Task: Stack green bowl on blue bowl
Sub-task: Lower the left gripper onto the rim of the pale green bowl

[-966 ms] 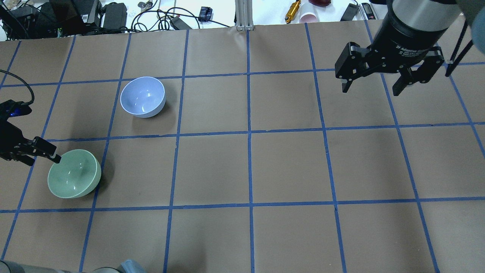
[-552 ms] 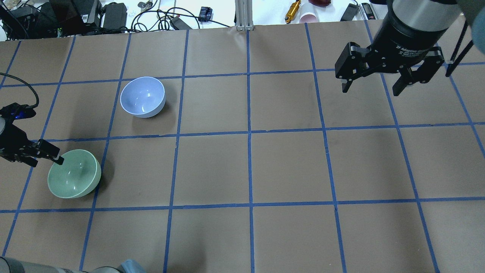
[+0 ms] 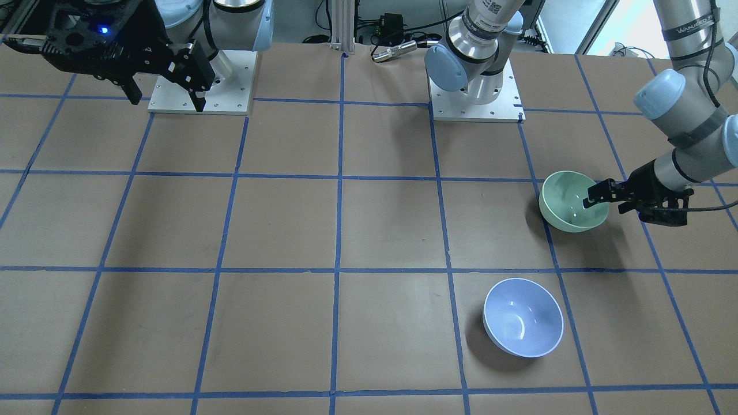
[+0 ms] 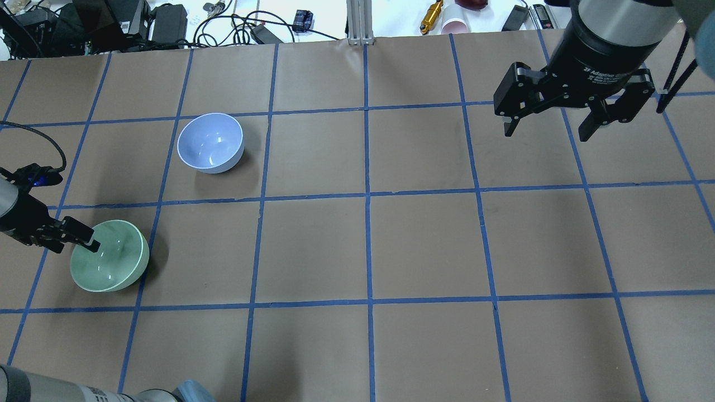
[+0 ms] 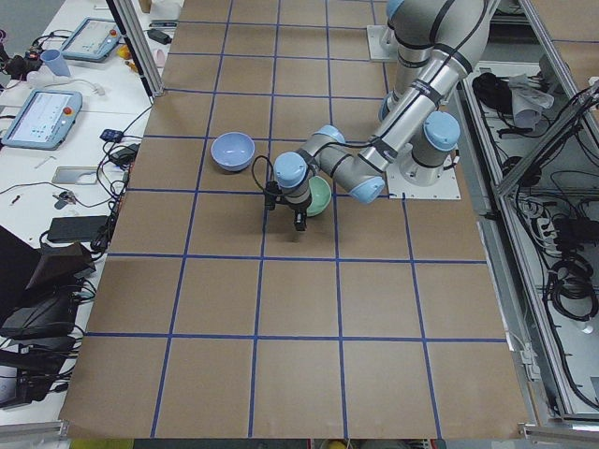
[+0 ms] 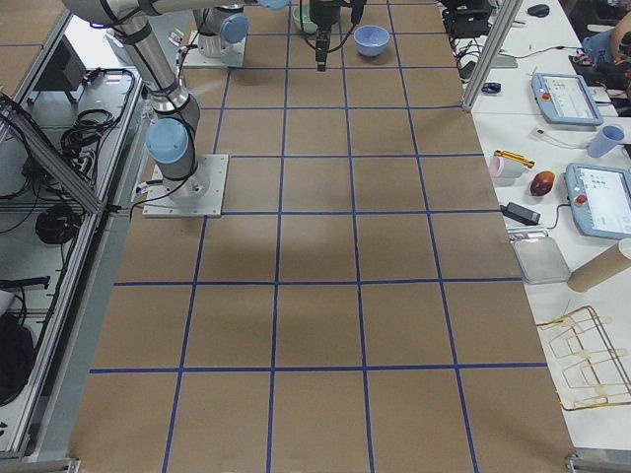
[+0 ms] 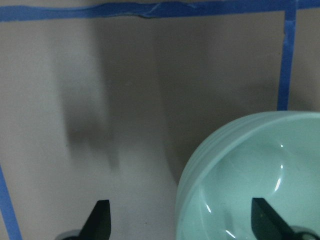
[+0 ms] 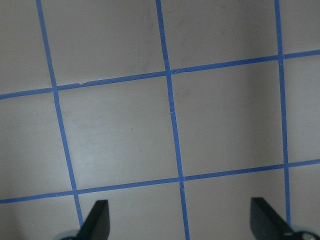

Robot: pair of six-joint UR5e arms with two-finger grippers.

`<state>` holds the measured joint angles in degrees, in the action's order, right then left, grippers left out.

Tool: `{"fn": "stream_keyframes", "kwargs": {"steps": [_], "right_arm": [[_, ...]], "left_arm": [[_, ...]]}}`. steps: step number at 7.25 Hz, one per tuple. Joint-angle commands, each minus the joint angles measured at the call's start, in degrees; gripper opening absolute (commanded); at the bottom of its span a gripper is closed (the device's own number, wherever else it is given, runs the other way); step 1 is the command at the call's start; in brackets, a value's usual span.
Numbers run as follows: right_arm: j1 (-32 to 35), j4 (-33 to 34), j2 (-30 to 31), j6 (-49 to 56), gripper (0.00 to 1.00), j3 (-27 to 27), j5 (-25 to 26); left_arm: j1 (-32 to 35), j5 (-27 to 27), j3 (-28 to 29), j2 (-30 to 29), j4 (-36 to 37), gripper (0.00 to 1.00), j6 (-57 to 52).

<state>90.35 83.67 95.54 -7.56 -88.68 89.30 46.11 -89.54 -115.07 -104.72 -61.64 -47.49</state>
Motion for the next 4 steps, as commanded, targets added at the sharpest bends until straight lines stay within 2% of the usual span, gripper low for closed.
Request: {"fn": "stream_keyframes", "kwargs": {"steps": [1, 4], "right_arm": [[0.00, 0.01, 0.00, 0.00, 1.00, 0.08, 0.00], [0.00, 0.01, 0.00, 0.00, 1.00, 0.00, 0.00]], "left_arm": [[-1.20, 0.07, -3.05, -0.04, 4.50, 1.00, -0.32], [-1.20, 0.51, -4.02, 0.05, 4.68, 1.00, -0.24]]}}
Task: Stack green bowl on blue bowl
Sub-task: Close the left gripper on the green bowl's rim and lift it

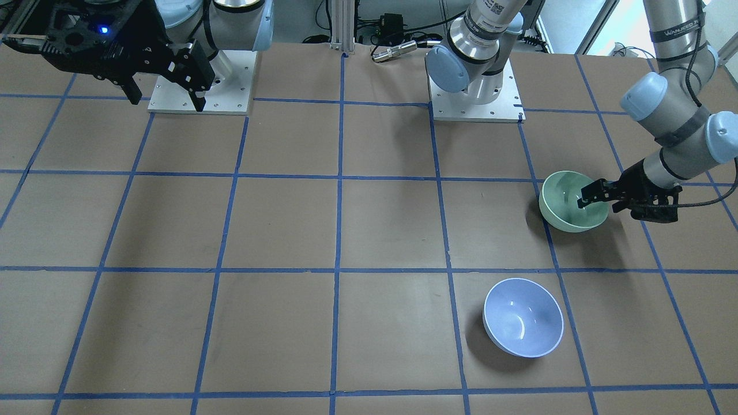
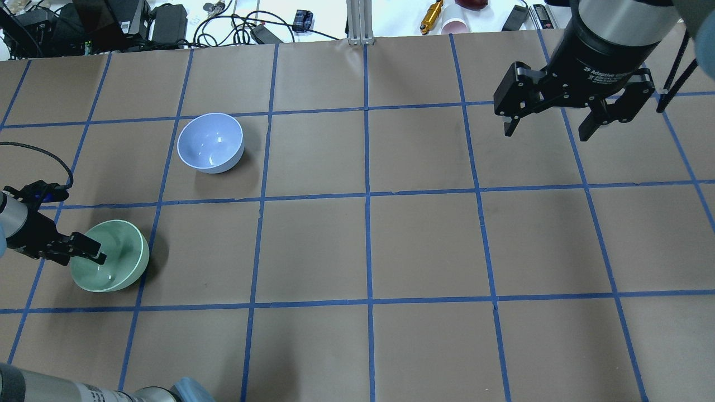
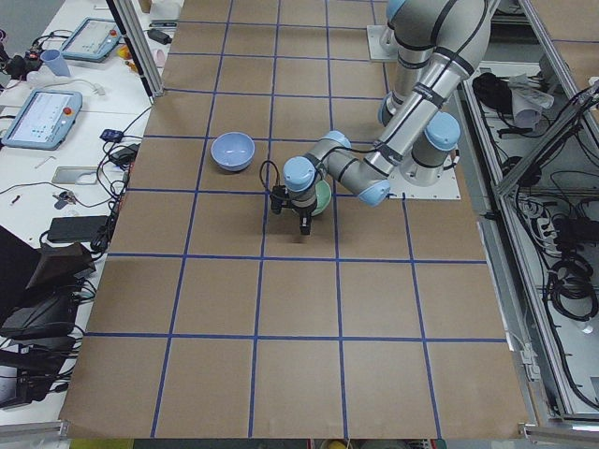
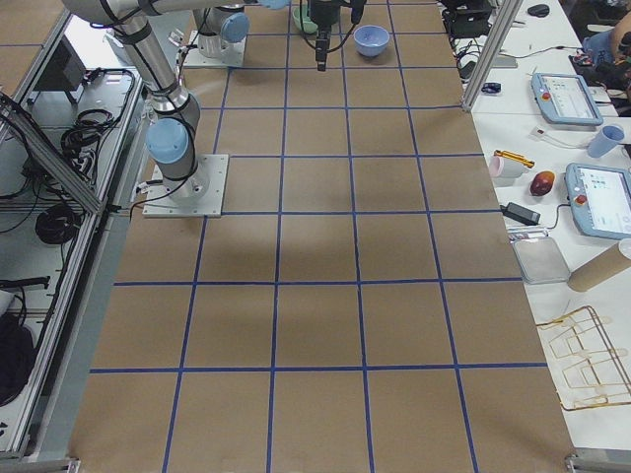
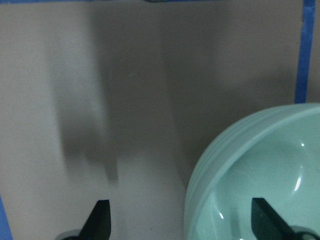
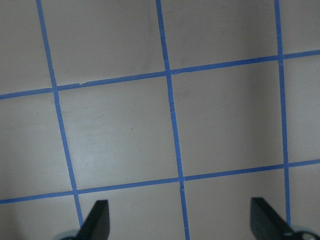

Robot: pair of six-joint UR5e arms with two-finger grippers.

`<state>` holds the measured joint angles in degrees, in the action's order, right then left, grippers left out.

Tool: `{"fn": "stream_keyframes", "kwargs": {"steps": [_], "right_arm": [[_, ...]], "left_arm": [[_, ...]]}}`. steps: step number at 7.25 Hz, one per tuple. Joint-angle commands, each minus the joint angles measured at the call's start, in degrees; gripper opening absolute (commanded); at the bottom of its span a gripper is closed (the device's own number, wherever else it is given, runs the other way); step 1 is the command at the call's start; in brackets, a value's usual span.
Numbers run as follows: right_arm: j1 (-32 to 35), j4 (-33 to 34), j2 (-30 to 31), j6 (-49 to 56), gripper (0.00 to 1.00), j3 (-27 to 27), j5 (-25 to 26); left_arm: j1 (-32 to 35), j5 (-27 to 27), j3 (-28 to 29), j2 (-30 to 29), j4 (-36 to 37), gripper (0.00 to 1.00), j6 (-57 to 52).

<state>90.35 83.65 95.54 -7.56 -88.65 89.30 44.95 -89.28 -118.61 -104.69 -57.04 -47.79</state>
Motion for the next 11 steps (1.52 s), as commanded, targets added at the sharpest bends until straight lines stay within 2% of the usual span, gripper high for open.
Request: {"fn": "stream_keyframes", "kwargs": {"steps": [1, 7, 8, 10, 11], "right_arm": [[0.00, 0.02, 0.00, 0.00, 1.00, -0.04, 0.00], [0.00, -0.07, 0.00, 0.00, 1.00, 0.05, 0.00], [0.00, 0.02, 0.00, 0.00, 1.00, 0.05, 0.00], [0.00, -0.07, 0.00, 0.00, 1.00, -0.04, 0.00], [0.00, 0.02, 0.00, 0.00, 1.00, 0.05, 0.00]], "left_arm": [[-0.04, 0.16, -0.48, 0.01, 0.18, 1.00, -0.46], [-0.04, 0.60, -0.56, -0.51, 0.35, 1.00, -0.64], [-0.04, 0.68, -0.56, -0.51, 0.44, 0.96, -0.64], [-0.04, 2.70, -0.65, -0.69, 0.35, 0.61, -0.64], [-0.21, 2.79, -0.65, -0.69, 0.35, 0.55, -0.73]]}}
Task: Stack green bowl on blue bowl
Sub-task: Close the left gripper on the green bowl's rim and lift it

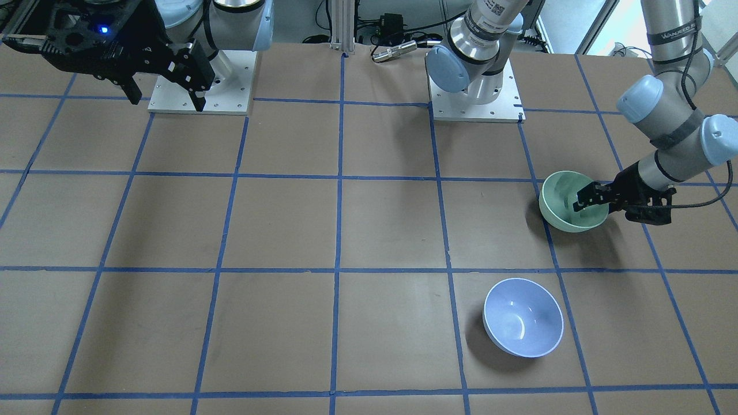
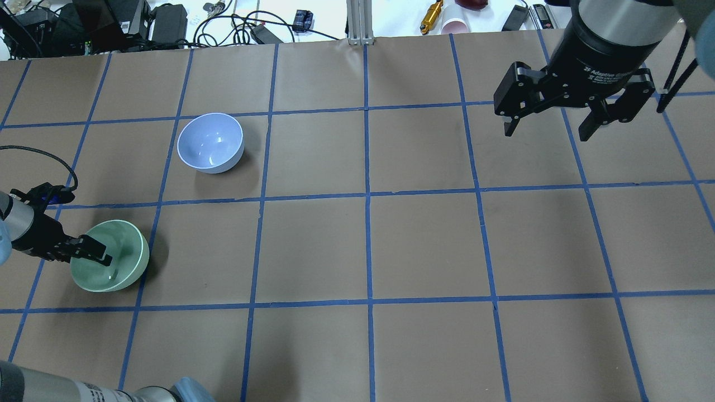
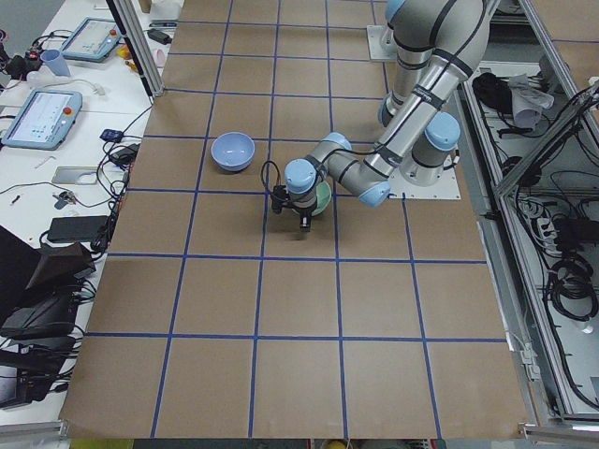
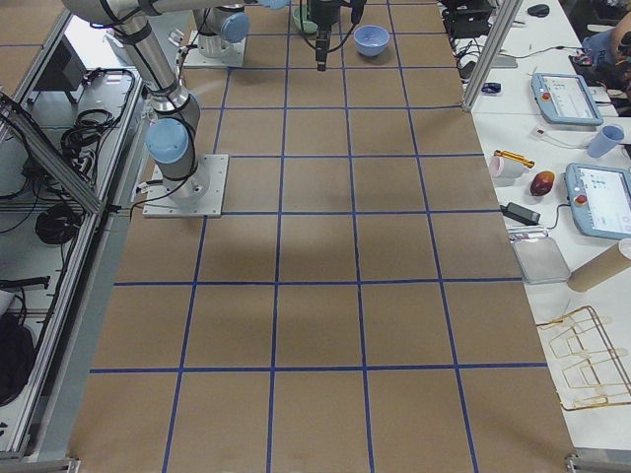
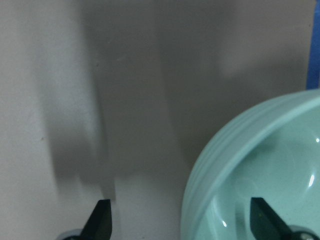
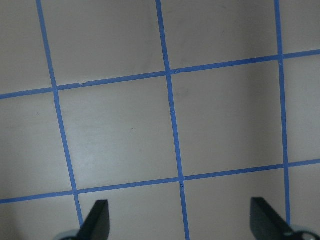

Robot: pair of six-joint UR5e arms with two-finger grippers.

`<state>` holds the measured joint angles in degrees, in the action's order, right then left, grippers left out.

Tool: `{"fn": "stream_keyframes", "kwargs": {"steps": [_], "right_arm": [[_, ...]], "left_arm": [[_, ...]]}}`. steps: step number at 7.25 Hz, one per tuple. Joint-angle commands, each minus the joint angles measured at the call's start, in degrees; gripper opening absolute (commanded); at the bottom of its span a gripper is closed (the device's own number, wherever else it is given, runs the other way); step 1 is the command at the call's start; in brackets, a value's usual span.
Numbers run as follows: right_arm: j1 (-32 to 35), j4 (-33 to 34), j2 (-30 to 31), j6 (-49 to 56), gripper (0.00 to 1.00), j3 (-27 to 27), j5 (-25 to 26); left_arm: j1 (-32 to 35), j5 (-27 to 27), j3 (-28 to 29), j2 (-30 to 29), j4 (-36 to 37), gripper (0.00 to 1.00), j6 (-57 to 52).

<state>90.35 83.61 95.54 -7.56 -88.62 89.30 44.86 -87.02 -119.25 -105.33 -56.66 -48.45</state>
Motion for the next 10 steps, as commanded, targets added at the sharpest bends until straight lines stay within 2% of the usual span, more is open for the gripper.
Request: {"fn": "stream_keyframes", "kwargs": {"steps": [1, 2, 3, 10], "right_arm": [[0.00, 0.06, 0.00, 0.00, 1.00, -0.06, 0.00], [0.00, 0.06, 0.00, 0.00, 1.00, 0.03, 0.00], [0.00, 0.06, 0.00, 0.00, 1.00, -0.06, 0.00], [0.00, -0.02, 0.00, 0.00, 1.00, -0.06, 0.00]], "left_arm": [[-0.12, 0.62, -0.02, -0.05, -0.03, 0.45, -0.07], [-0.12, 0.62, 0.07, -0.05, 0.06, 0.08, -0.16], [-0.12, 0.62, 0.07, -0.05, 0.15, 0.00, -0.24], [-0.21, 0.54, 0.07, 0.03, -0.03, 0.00, -0.33]]}}
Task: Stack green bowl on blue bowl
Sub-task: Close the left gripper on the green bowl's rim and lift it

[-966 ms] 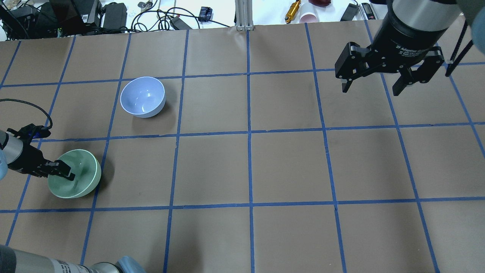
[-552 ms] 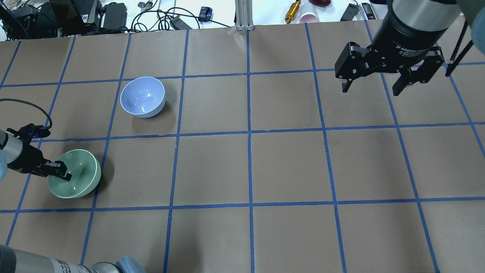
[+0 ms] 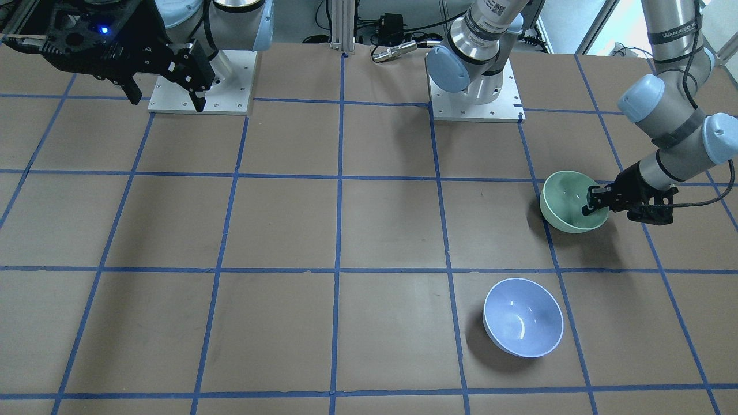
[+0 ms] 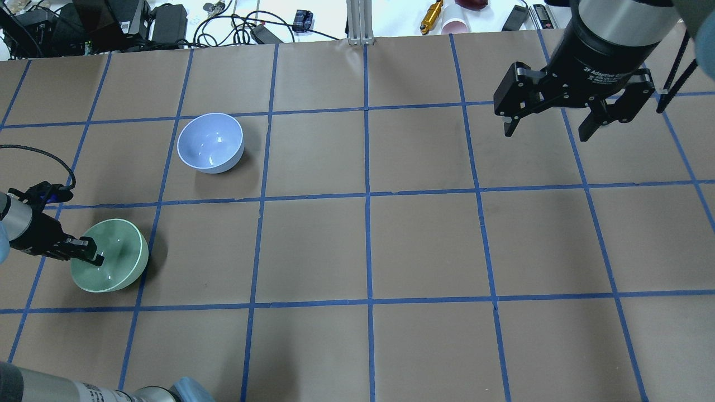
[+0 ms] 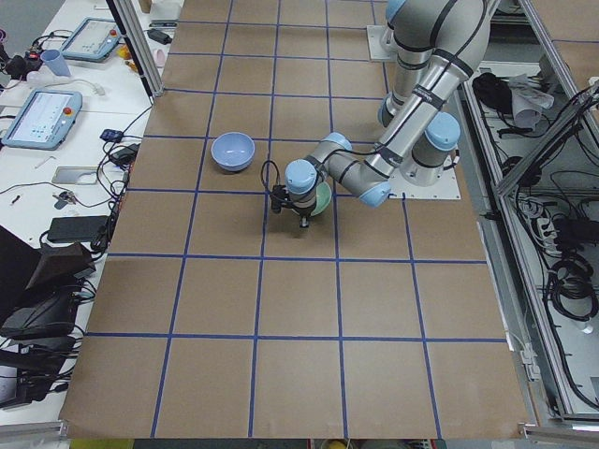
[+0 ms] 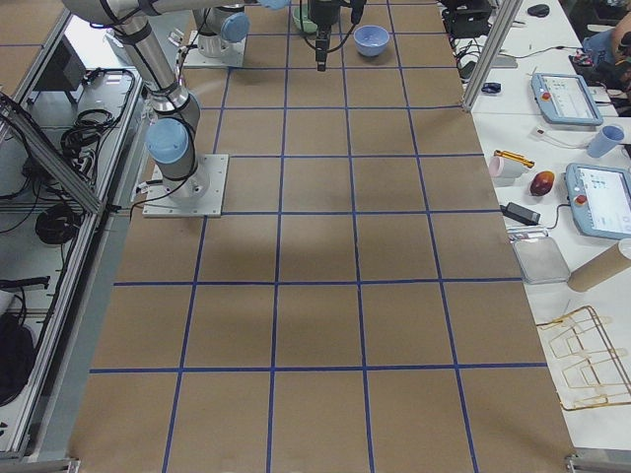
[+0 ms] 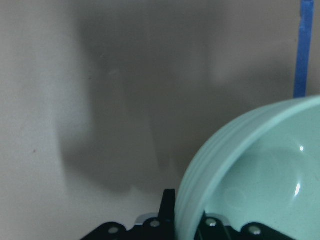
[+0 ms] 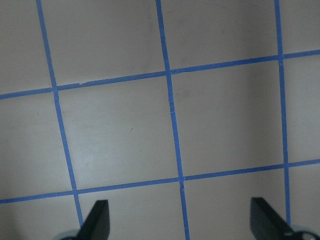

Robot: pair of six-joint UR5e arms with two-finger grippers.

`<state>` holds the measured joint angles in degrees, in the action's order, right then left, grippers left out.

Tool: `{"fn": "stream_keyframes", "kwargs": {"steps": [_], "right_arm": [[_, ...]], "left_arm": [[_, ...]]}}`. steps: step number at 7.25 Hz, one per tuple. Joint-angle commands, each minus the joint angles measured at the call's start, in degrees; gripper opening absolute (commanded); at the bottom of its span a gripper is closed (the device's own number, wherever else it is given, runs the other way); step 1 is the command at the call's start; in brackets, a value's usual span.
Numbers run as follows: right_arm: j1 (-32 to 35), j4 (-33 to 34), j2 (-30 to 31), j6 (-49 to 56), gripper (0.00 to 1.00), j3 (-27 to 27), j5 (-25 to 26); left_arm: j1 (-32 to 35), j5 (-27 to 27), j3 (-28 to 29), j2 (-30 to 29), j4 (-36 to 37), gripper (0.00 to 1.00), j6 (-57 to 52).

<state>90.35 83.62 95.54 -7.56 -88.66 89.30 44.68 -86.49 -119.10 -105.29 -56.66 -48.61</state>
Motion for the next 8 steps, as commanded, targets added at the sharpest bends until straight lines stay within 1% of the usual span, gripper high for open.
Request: {"fn": "stream_keyframes", "kwargs": {"steps": [1, 2, 3, 4, 6, 7, 8], "right_arm": [[0.00, -0.03, 0.00, 0.00, 1.00, -0.02, 0.00], [0.00, -0.03, 0.00, 0.00, 1.00, -0.02, 0.00], [0.00, 0.06, 0.00, 0.00, 1.00, 0.07, 0.00], [0.00, -0.03, 0.00, 0.00, 1.00, -0.02, 0.00], [0.00, 0.06, 0.00, 0.00, 1.00, 0.07, 0.00], [0.00, 0.06, 0.00, 0.00, 1.00, -0.02, 0.00], [0.00, -0.03, 0.00, 0.00, 1.00, -0.02, 0.00]], "left_arm": [[-0.03, 0.09, 0.10, 0.26, -0.12, 0.00, 0.09], [-0.03, 0.18, 0.27, 0.70, -0.73, 0.00, 0.09], [0.14, 2.09, 0.36, 1.75, -1.69, 0.00, 0.70], [0.15, 2.11, 1.67, 2.63, -4.14, 0.00, 0.88], [1.02, 3.42, 6.23, 4.39, -13.00, 0.00, 2.28], [1.37, 3.78, 8.69, 4.92, -15.39, 0.00, 2.81], [2.86, 5.43, 12.02, 5.18, -17.15, 0.00, 3.16]]}}
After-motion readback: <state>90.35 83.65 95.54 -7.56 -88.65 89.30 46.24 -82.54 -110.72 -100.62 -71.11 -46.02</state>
